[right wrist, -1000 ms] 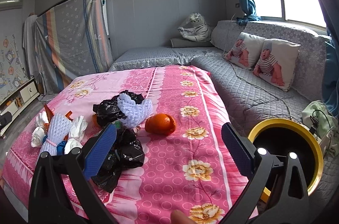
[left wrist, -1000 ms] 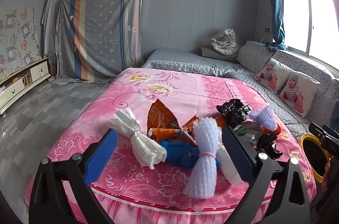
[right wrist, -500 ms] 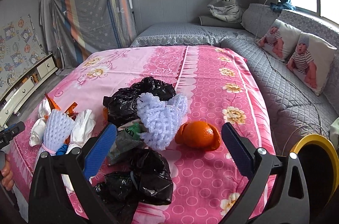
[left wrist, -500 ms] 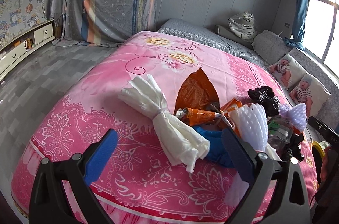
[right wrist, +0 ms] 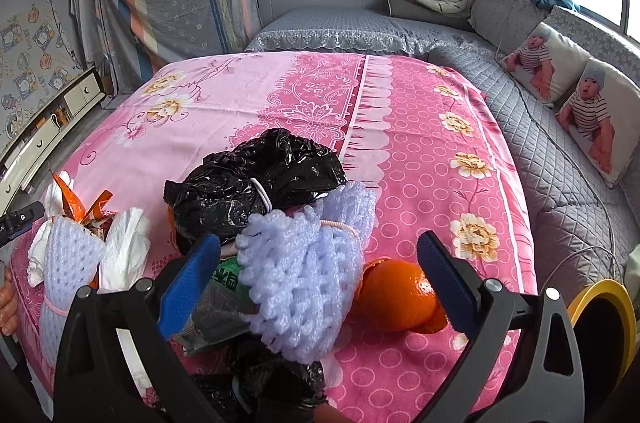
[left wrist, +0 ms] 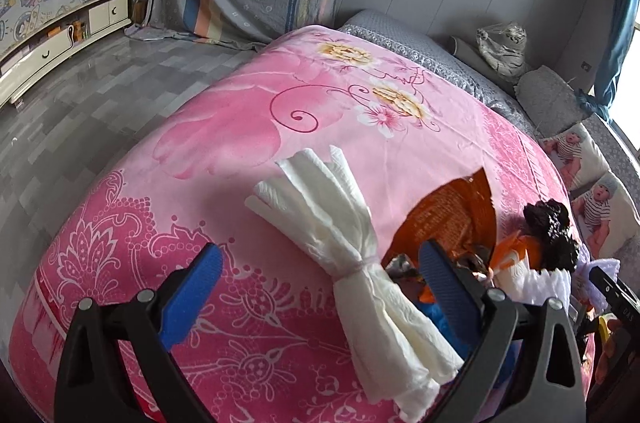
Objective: Collect trash
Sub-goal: 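Grasp the white tissue bundle with the left tool while the right tool grasps the lavender foam net, then carry both held items over the yellow-rimmed bin with both tools, then open both tools to drop the tissue and foam net into the bin, then grasp the lavender foam net with the left tool while the right tool grasps the orange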
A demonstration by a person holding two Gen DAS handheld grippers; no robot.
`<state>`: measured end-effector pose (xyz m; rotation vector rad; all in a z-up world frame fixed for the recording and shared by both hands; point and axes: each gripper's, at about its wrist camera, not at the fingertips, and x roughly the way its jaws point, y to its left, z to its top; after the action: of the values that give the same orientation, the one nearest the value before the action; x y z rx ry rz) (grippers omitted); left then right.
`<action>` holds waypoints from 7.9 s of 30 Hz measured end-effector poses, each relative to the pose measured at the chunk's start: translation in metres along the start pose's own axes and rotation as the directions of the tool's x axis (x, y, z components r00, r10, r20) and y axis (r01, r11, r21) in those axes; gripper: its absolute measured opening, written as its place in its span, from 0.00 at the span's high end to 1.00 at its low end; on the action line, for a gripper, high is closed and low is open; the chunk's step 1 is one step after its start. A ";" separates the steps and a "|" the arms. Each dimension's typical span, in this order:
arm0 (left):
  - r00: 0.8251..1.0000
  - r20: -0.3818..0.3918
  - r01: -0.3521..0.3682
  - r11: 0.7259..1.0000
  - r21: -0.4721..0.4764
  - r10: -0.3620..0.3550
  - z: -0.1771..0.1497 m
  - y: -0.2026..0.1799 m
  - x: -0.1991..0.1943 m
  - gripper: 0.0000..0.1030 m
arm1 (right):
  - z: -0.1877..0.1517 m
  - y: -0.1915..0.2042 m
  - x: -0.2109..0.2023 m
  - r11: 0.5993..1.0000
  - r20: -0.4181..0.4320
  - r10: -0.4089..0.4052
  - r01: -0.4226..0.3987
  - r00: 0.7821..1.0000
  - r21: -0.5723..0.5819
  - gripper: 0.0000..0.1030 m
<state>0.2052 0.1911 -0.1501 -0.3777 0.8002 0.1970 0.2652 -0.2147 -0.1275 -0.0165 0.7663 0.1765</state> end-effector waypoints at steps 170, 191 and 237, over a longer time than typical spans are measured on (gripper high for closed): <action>0.941 0.105 0.237 0.845 0.479 -0.323 -0.014 -0.186 -0.099 0.19 | -0.061 -0.113 -0.151 0.977 0.305 -0.127 0.066 0.944 0.202 0.34; 0.958 -0.058 0.281 0.874 0.395 -0.282 -0.099 -0.109 -0.062 0.19 | -0.069 -0.072 -0.056 0.994 0.117 -0.073 0.063 0.990 0.089 0.32; 0.960 -0.140 0.277 0.906 0.320 -0.244 -0.105 -0.095 -0.038 0.72 | -0.038 -0.061 0.013 0.998 0.007 -0.022 0.022 1.000 0.065 0.66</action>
<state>0.1395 0.0606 -0.1645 -0.1665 0.8523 -0.2109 0.2583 -0.2759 -0.1666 0.0374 0.7633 0.1306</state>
